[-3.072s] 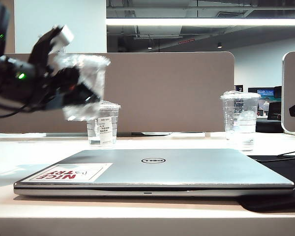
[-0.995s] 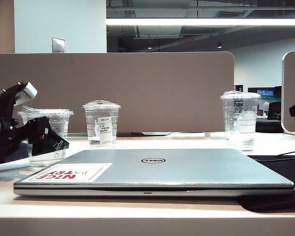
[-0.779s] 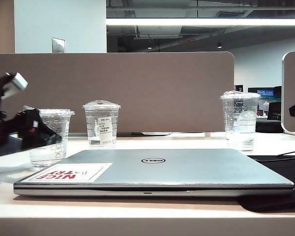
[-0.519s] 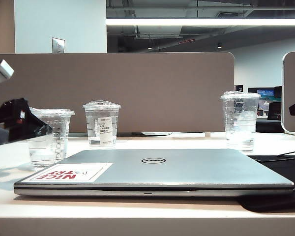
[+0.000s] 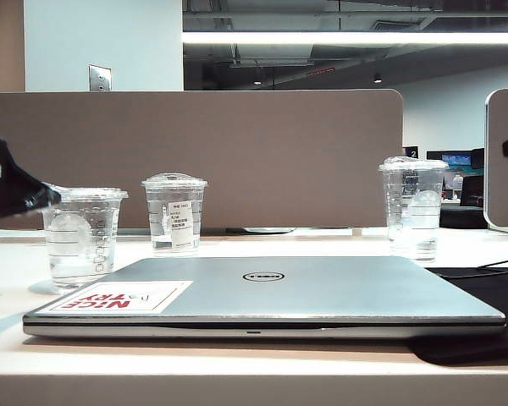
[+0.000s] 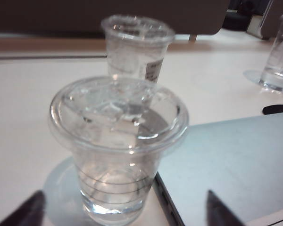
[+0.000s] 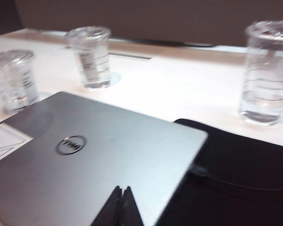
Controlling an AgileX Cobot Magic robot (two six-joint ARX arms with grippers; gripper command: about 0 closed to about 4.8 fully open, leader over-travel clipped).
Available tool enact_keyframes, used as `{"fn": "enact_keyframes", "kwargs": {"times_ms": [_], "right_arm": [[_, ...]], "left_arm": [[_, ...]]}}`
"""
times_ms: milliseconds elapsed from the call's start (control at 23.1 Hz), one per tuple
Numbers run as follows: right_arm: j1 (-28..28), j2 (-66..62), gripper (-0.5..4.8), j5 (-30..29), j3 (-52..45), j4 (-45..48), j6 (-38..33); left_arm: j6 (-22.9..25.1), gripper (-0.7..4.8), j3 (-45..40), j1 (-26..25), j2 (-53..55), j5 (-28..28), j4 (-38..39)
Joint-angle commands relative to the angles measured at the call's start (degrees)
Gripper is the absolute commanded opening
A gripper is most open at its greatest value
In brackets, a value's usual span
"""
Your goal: Pick up the coffee cup on the middle and place it on the left side of the laptop.
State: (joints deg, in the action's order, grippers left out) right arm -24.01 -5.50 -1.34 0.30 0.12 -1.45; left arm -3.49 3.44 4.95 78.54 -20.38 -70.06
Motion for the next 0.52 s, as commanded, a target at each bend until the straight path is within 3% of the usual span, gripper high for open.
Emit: {"fn": "enact_keyframes", "kwargs": {"times_ms": [43,130,260,519], "right_arm": [[3.5,1.6,-0.05,0.1,-0.2,0.9,0.0],[6.6,3.5,-0.05,0.1,-0.2,0.9,0.0],[11.1,5.6,-0.05,0.1,-0.2,1.1,0.0],[18.0,5.6,-0.05,0.1,-0.2,1.4,0.0]], "left_arm": [[-0.4,1.89,-3.2,-0.1,-7.1,0.0,-0.8],[-2.3,0.78,-3.1,0.0,-12.8,-0.7,2.9],[-2.8,-0.06,-3.1,0.0,-19.4,0.7,5.3],[-2.5,-0.06,-3.0,0.0,-31.2,8.5,13.0]]}}
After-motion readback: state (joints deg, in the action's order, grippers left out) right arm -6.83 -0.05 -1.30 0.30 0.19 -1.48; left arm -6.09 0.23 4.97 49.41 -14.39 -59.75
